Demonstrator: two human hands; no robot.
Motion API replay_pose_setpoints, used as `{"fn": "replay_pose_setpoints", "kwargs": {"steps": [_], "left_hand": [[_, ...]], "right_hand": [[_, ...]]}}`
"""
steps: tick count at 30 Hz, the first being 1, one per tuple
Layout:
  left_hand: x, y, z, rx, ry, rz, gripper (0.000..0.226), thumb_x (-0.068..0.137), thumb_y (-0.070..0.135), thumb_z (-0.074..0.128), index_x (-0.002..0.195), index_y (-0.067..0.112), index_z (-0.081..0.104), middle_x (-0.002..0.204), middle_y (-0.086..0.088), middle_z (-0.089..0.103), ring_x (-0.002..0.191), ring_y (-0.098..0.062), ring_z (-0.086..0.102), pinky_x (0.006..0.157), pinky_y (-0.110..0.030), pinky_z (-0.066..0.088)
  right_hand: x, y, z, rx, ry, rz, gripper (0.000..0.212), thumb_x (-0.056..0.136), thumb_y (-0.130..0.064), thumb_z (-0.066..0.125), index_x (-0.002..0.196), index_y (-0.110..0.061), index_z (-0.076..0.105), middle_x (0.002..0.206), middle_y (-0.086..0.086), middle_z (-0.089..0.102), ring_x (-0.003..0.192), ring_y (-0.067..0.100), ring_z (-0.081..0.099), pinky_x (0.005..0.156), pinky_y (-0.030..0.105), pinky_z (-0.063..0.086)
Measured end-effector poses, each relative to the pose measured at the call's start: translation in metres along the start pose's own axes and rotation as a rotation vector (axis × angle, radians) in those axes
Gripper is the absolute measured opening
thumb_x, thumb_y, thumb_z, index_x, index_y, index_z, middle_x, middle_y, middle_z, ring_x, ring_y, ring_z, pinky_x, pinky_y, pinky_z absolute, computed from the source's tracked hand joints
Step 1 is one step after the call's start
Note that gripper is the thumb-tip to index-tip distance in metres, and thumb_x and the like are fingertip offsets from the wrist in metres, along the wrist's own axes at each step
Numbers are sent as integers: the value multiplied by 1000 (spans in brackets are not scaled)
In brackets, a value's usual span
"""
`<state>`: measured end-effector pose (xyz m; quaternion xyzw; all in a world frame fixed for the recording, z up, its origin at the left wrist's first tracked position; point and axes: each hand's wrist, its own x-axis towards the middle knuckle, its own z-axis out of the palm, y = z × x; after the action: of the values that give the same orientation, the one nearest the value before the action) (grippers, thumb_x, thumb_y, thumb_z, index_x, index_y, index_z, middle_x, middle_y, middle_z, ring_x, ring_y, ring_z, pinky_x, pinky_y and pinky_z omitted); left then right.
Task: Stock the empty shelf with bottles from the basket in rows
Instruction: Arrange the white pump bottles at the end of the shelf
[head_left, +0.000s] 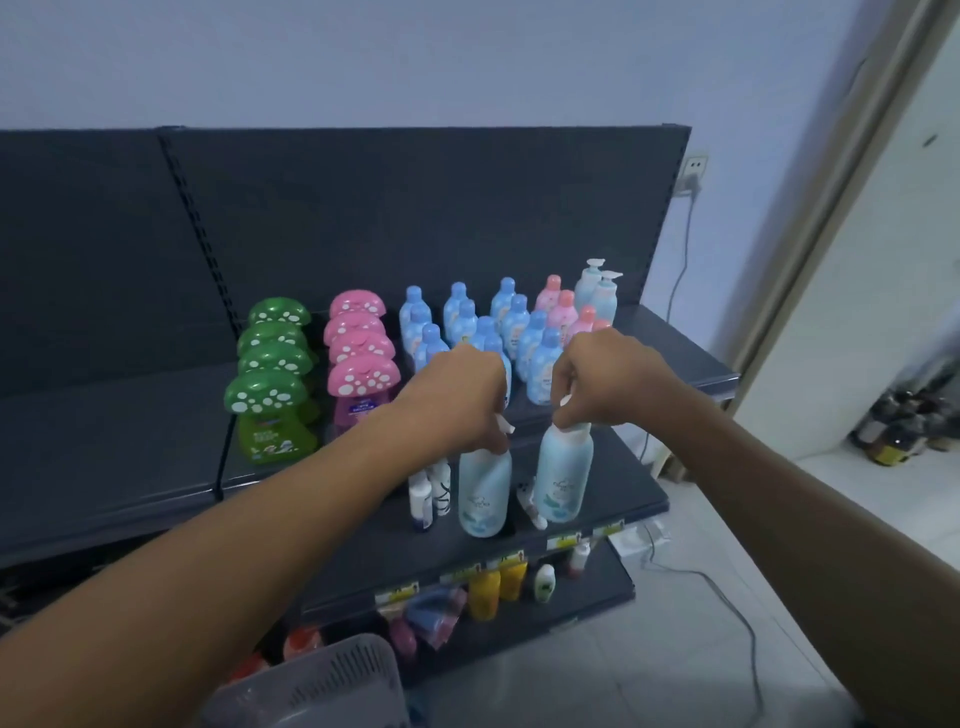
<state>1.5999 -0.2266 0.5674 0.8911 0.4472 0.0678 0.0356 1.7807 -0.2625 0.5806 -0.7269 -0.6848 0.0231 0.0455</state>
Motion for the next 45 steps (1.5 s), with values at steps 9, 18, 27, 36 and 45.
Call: {"fn": "replay_pose_setpoints", "kwargs": {"steps": [9, 18, 27, 36, 45], "left_hand": [[72, 56, 9, -70, -37, 5, 25, 69, 37, 81, 80, 15, 77, 80, -4, 74, 79, -21, 69, 68, -40, 62], [166, 121, 15, -82, -6, -48, 29, 70, 27, 80, 54, 19, 57, 59, 5, 52, 58, -18, 47, 51, -26, 44], [257, 148, 35, -131, 42, -144, 33, 69, 44, 82, 86, 15, 78, 82, -3, 72, 96, -20, 55, 78, -31, 53], [313, 158, 45, -96, 88, -247, 28, 66, 46, 80, 78, 21, 78, 75, 4, 70, 92, -21, 56, 66, -28, 50], [339, 162, 52, -35, 93, -232, 30, 72, 43, 80, 89, 19, 78, 76, 5, 69, 93, -20, 50, 77, -30, 31]], "right_hand": [[45, 93, -16, -5, 0, -11, 16, 62, -37, 79, 74, -28, 73, 79, -10, 68, 80, 17, 65, 62, 27, 51], [119, 190, -30, -24, -33, -71, 15, 61, -32, 78, 74, -27, 74, 79, -9, 69, 76, 18, 66, 57, 25, 43], [192, 251, -36, 15, -24, -139, 13, 62, -29, 81, 73, -28, 73, 79, -9, 71, 73, 18, 67, 57, 26, 45], [252, 272, -25, 92, -83, -198, 21, 67, -32, 88, 84, -29, 76, 90, -9, 70, 83, 18, 67, 74, 32, 57], [285, 276, -14, 131, -101, -231, 32, 61, -28, 93, 85, -28, 72, 89, -6, 67, 83, 22, 66, 70, 31, 52]]}}
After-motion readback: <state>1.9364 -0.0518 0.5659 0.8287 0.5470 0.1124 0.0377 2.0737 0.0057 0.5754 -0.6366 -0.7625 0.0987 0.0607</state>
